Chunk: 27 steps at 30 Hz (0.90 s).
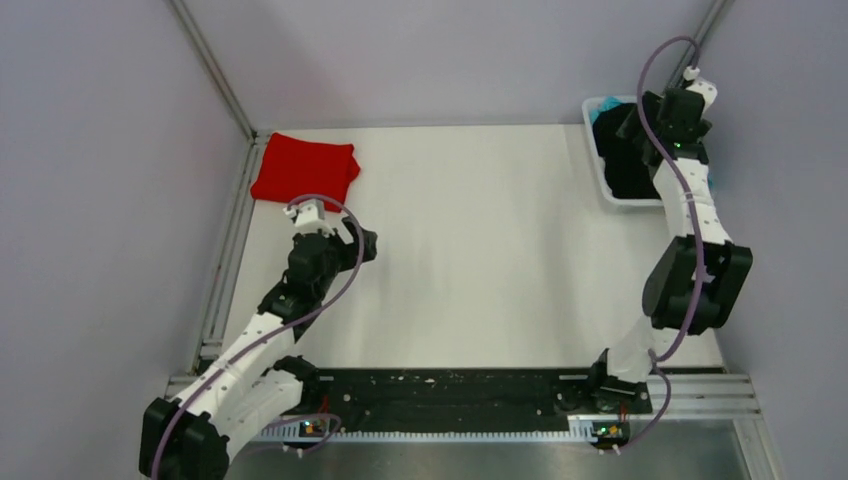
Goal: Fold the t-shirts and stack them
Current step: Grab crumpled tshirt from bin with the right arm
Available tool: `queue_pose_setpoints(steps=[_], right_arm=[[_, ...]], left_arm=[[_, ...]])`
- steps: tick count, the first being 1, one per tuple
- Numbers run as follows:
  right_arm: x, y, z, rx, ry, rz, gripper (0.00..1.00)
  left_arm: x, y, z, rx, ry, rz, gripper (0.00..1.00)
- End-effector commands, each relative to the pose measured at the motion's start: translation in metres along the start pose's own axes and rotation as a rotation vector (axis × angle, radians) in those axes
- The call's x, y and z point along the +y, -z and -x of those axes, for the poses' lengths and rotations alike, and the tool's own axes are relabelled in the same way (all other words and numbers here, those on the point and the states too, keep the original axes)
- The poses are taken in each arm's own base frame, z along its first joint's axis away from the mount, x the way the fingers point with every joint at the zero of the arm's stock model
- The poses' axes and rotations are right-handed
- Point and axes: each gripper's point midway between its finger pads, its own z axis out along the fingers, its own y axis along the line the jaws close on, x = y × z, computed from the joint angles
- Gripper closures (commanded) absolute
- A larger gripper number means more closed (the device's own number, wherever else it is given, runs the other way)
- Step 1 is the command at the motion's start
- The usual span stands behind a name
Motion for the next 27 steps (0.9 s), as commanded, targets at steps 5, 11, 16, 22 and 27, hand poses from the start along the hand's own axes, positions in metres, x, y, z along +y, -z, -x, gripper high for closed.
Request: queue_pose_setpoints(steps=[5,11,16,22,27], right_arm=[[-0.016,-0.096,0.014,0.033,0.019,-0.03,0.04],[-0.02,-0.176,-0.019,0.089,0.028,-0.092,0.11],[-0.029,-0.203,-0.033,0.099,0.01,-0.153,0.48],[-0.001,-0.179,0.021,0.008,0.075,-0.011,1.0],[0.023,-0.106,0.106,-0.136,0.057,0.095,1.0]], left_arm=[[-0.007,-0.016,0.016,-0.04,-0.009,0.012,0.01],[0.004,-0.023,0.015,-0.01,-0.024,0.095,0.01],[0.005,-0.026,0.012,-0.002,-0.027,0.101,0.01],[0.004,-0.027,0.01,0.005,-0.026,0.096,0.01],[-0.004,-0.024,0.011,0.017,-0.009,0.059,0.01]])
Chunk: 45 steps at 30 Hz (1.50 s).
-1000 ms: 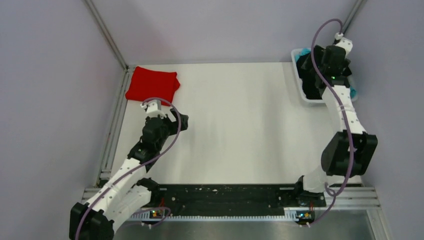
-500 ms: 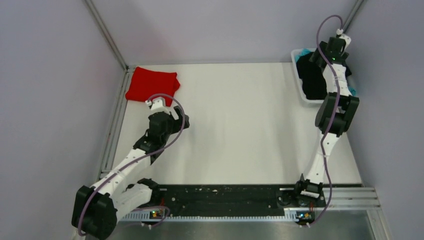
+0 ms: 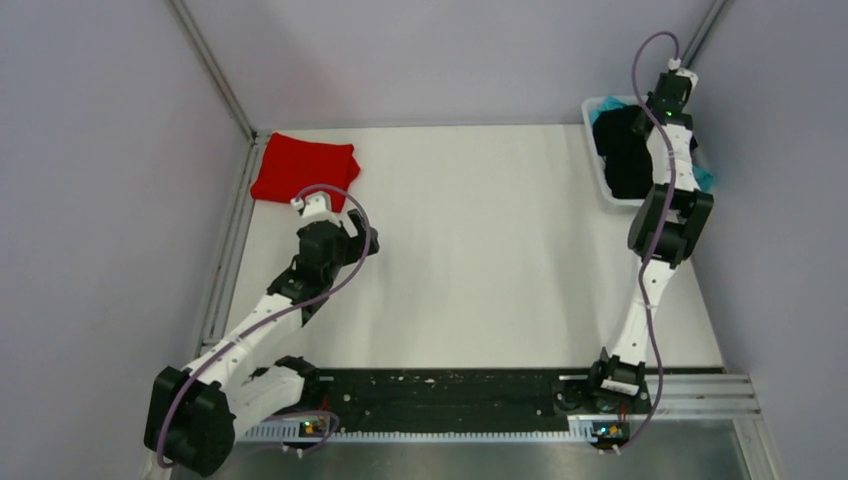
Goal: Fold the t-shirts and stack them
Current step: Grab crumpled tshirt from bin with the right arm, then move the tshirt to the center of the board
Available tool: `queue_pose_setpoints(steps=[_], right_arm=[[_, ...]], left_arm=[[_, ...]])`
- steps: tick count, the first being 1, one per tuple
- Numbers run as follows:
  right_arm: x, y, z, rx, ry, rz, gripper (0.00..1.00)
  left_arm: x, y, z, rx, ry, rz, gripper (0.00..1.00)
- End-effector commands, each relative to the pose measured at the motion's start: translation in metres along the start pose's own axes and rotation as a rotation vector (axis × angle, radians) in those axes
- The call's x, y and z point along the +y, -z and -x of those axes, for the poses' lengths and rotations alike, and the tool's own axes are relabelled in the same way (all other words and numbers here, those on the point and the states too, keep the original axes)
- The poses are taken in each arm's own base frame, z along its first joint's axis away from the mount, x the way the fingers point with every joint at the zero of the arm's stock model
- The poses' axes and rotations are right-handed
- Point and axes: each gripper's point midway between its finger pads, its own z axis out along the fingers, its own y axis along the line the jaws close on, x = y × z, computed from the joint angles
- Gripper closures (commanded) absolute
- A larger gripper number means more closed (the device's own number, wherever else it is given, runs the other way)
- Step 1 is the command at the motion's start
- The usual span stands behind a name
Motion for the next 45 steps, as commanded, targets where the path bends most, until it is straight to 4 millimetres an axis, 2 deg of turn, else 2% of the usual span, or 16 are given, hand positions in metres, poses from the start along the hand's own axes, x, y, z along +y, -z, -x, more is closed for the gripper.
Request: queue_pose_setpoints(steps=[1,4,12,17,22,24,26,28,32,33,35,37,38,39,41,45], right_arm=[[0.029,0.141,0.153,-0.34,-0.037,0.187,1.0],[0.051,0.207,0.181,-0.418,-0.083,0.356,1.0],[0.155,0.375,0.186,-0.508,0.016,0.886,1.0],[0.223,0.499,0.153,-0.493,0.121,1.276,1.0],[0.255,0.566,0.101,-0.397,0.206,1.55,1.0],[0.256,0.571,0.086,-0.361,0.181,1.611,1.0],[0.255,0.557,0.069,-0.322,0.145,1.595,1.0],[0.251,0.529,0.042,-0.237,0.076,1.509,1.0],[0.233,0.474,-0.039,-0.125,0.045,1.384,1.0],[0.225,0.458,-0.063,-0.099,0.048,1.335,0.9],[0.208,0.414,-0.114,-0.011,0.053,1.19,0.58],[0.191,0.38,-0.145,0.045,0.075,1.036,0.32],[0.18,0.365,-0.155,0.07,0.09,0.95,0.12],[0.17,0.356,-0.162,0.085,0.101,0.882,0.03],[0.15,0.348,-0.172,0.109,0.105,0.78,0.01],[0.118,0.357,-0.179,0.073,0.069,0.692,0.01]], left_arm=[[-0.02,0.006,0.023,-0.049,0.027,-0.068,0.01],[-0.023,0.014,0.026,-0.068,0.053,-0.096,0.01],[-0.032,0.045,0.048,-0.158,0.118,-0.181,0.01],[-0.025,0.063,0.05,-0.193,0.172,-0.187,0.01],[-0.01,0.075,0.05,-0.197,0.227,-0.12,0.01],[0.001,0.078,0.051,-0.208,0.25,-0.068,0.01],[0.009,0.081,0.051,-0.219,0.265,-0.032,0.01],[0.013,0.082,0.05,-0.221,0.273,-0.017,0.01],[0.011,0.08,0.045,-0.207,0.276,-0.028,0.01],[0.009,0.079,0.043,-0.196,0.271,-0.04,0.01],[0.001,0.073,0.038,-0.17,0.258,-0.071,0.01],[-0.009,0.068,0.033,-0.129,0.241,-0.107,0.01],[-0.016,0.064,0.029,-0.099,0.228,-0.136,0.01],[-0.024,0.061,0.025,-0.068,0.211,-0.168,0.01],[-0.04,0.054,0.013,0.01,0.192,-0.236,0.01],[-0.072,0.045,-0.017,0.196,0.152,-0.37,0.01]])
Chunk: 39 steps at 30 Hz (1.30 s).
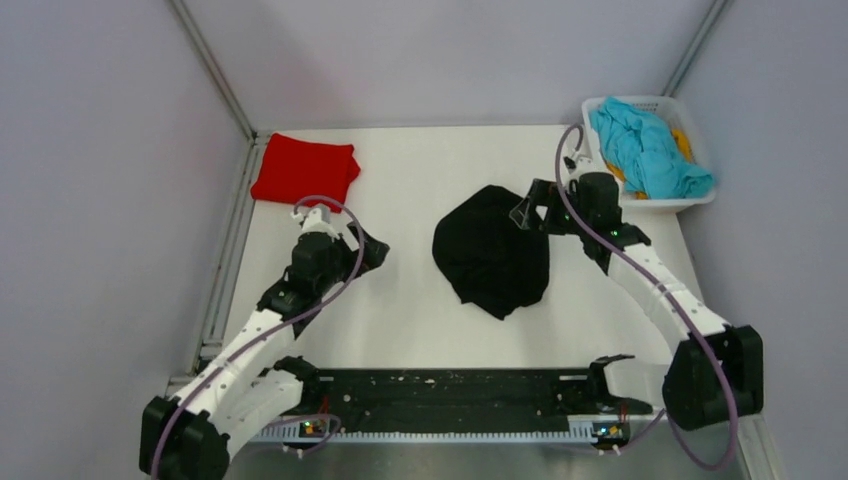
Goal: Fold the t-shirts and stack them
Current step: Move the tshirt to the center of the board, then flatten out the tshirt
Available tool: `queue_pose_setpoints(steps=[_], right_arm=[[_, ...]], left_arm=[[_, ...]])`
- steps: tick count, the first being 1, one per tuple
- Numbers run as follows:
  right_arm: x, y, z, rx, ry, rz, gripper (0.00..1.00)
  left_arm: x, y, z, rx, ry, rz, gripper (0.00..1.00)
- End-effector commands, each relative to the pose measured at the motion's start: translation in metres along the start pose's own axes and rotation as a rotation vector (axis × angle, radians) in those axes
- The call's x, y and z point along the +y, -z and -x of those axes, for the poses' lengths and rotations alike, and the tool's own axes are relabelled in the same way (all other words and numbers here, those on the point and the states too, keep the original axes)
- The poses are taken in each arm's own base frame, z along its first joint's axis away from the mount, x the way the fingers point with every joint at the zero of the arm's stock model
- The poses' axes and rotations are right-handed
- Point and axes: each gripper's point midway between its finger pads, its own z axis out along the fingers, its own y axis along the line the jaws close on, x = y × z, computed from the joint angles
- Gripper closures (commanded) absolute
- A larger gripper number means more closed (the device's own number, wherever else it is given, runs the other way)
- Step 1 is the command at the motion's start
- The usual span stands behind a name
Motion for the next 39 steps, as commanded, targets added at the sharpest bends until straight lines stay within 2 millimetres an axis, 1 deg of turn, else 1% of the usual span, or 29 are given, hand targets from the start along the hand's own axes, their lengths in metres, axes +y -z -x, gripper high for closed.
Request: queue_pose_setpoints(steps=[1,2,3,4,5,7,9,10,14,15,17,19,21,24,26,28,29,30,31,32,33,34,35,36,37,39], right_arm=[[-0.019,0.044,0.009,-0.147,0.017,-0.14,0.01],[-0.022,0.053,0.001,-0.153,0.013,-0.151,0.01],[-0.025,0.059,-0.012,-0.147,-0.001,-0.153,0.01],[-0.025,0.066,-0.026,-0.146,-0.025,-0.136,0.01],[-0.02,0.07,-0.037,-0.149,-0.04,-0.095,0.01],[-0.001,0.078,-0.058,-0.15,-0.047,0.039,0.03],[0.005,0.08,-0.081,-0.119,-0.067,0.079,0.04],[0.001,0.08,-0.092,-0.103,-0.086,0.059,0.04],[-0.019,0.072,-0.119,-0.067,-0.163,-0.025,0.06],[-0.021,0.068,-0.124,-0.061,-0.176,-0.031,0.06],[-0.027,0.061,-0.133,-0.047,-0.204,-0.043,0.07],[-0.031,0.053,-0.138,-0.05,-0.219,-0.045,0.11],[-0.036,0.046,-0.138,-0.073,-0.227,-0.055,0.14],[-0.045,0.035,-0.129,-0.138,-0.238,-0.085,0.2],[-0.052,0.026,-0.128,-0.14,-0.236,-0.115,0.24],[-0.055,0.017,-0.129,-0.13,-0.238,-0.13,0.27],[-0.054,0.013,-0.128,-0.123,-0.235,-0.129,0.29],[-0.054,0.009,-0.128,-0.117,-0.233,-0.13,0.33],[-0.052,0.006,-0.127,-0.115,-0.228,-0.127,0.41],[-0.05,0.004,-0.124,-0.115,-0.224,-0.123,0.54],[-0.049,0.003,-0.122,-0.112,-0.215,-0.122,0.71],[-0.047,0.005,-0.118,-0.116,-0.197,-0.119,0.85],[-0.044,0.007,-0.113,-0.119,-0.174,-0.117,0.97],[-0.049,0.013,-0.111,-0.116,-0.148,-0.154,1.0],[-0.052,0.019,-0.106,-0.124,-0.12,-0.179,1.0],[-0.053,0.035,-0.095,-0.158,-0.073,-0.206,1.0]], left_arm=[[-0.051,-0.009,-0.021,0.18,-0.037,-0.234,0.01],[-0.056,-0.012,-0.029,0.217,-0.041,-0.259,0.01],[-0.054,-0.017,-0.037,0.247,-0.039,-0.253,0.01],[-0.057,-0.023,-0.04,0.256,-0.035,-0.264,0.01],[-0.061,-0.027,-0.045,0.274,-0.038,-0.279,0.01],[-0.069,-0.035,-0.051,0.304,-0.052,-0.305,0.01],[-0.079,-0.045,-0.056,0.322,-0.076,-0.322,0.01],[-0.08,-0.053,-0.062,0.344,-0.087,-0.315,0.01],[-0.097,-0.081,-0.083,0.433,-0.118,-0.335,0.04],[-0.105,-0.088,-0.082,0.442,-0.117,-0.349,0.06],[-0.11,-0.104,-0.09,0.461,-0.113,-0.346,0.1],[-0.118,-0.116,-0.098,0.484,-0.115,-0.358,0.12],[-0.126,-0.125,-0.109,0.524,-0.118,-0.376,0.16],[-0.129,-0.138,-0.129,0.581,-0.117,-0.382,0.25],[-0.128,-0.144,-0.141,0.626,-0.106,-0.387,0.36],[-0.125,-0.148,-0.148,0.645,-0.097,-0.381,0.49],[-0.124,-0.15,-0.149,0.645,-0.097,-0.379,0.59],[-0.123,-0.152,-0.15,0.645,-0.099,-0.373,0.77],[-0.122,-0.152,-0.15,0.648,-0.099,-0.359,0.98],[-0.123,-0.151,-0.146,0.641,-0.104,-0.361,1.0],[-0.125,-0.148,-0.142,0.63,-0.113,-0.364,1.0],[-0.127,-0.144,-0.134,0.604,-0.125,-0.368,1.0],[-0.128,-0.138,-0.126,0.571,-0.135,-0.366,1.0],[-0.127,-0.132,-0.117,0.535,-0.149,-0.354,1.0],[-0.125,-0.125,-0.108,0.499,-0.16,-0.342,1.0],[-0.117,-0.108,-0.097,0.445,-0.176,-0.319,1.0]])
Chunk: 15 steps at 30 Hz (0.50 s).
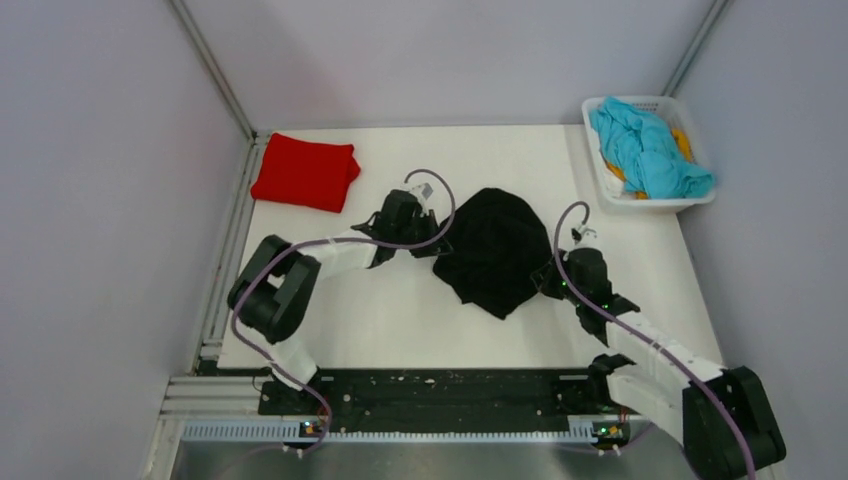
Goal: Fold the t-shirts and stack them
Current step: Flatten out the tshirt
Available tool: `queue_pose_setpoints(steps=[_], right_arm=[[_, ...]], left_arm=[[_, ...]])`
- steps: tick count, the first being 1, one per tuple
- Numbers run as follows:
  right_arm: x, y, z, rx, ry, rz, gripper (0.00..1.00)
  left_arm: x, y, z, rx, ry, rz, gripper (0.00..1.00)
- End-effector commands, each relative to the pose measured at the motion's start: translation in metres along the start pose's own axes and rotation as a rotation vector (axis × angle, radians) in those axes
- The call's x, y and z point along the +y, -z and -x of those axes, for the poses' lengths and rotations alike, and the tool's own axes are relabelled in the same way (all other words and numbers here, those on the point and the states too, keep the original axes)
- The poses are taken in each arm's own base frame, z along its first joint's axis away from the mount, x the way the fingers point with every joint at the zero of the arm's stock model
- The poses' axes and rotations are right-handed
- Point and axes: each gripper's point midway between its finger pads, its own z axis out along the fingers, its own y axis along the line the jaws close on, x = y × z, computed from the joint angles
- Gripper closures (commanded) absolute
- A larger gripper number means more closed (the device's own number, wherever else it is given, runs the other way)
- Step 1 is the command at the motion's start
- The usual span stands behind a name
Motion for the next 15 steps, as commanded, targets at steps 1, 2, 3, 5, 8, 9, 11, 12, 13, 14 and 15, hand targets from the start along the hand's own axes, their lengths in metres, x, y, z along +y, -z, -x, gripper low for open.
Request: queue_pose_setpoints(steps=[1,2,3,5,8,9,11,12,13,14,15], right_arm=[[0.017,0.031,0.054,-0.169,0.119,0.003,1.0],[0.019,0.039,0.06,-0.193,0.134,0.013,1.0],[0.024,0.049,0.068,-0.234,0.145,0.034,1.0],[0.029,0.067,0.08,-0.296,0.154,0.06,1.0],[0.045,0.096,0.102,-0.387,0.17,0.119,1.0],[0.055,0.107,0.109,-0.411,0.18,0.156,1.0],[0.078,0.132,0.124,-0.45,0.212,0.244,1.0],[0.087,0.144,0.133,-0.47,0.231,0.268,1.0],[0.1,0.158,0.139,-0.478,0.259,0.315,1.0],[0.11,0.171,0.147,-0.491,0.284,0.342,1.0],[0.124,0.191,0.16,-0.523,0.307,0.38,1.0]], left_arm=[[-0.02,0.062,0.028,-0.217,-0.092,0.012,1.0],[-0.019,0.073,0.028,-0.257,-0.093,0.02,1.0],[-0.02,0.085,0.029,-0.298,-0.1,0.02,1.0],[-0.028,0.108,0.035,-0.362,-0.118,0.013,1.0],[-0.045,0.142,0.042,-0.436,-0.147,-0.01,1.0],[-0.052,0.155,0.045,-0.47,-0.159,-0.026,1.0],[-0.067,0.179,0.05,-0.529,-0.176,-0.065,1.0],[-0.078,0.197,0.053,-0.566,-0.193,-0.091,1.0],[-0.085,0.211,0.056,-0.595,-0.204,-0.101,1.0],[-0.094,0.228,0.06,-0.635,-0.218,-0.112,1.0],[-0.098,0.243,0.061,-0.66,-0.231,-0.107,1.0]])
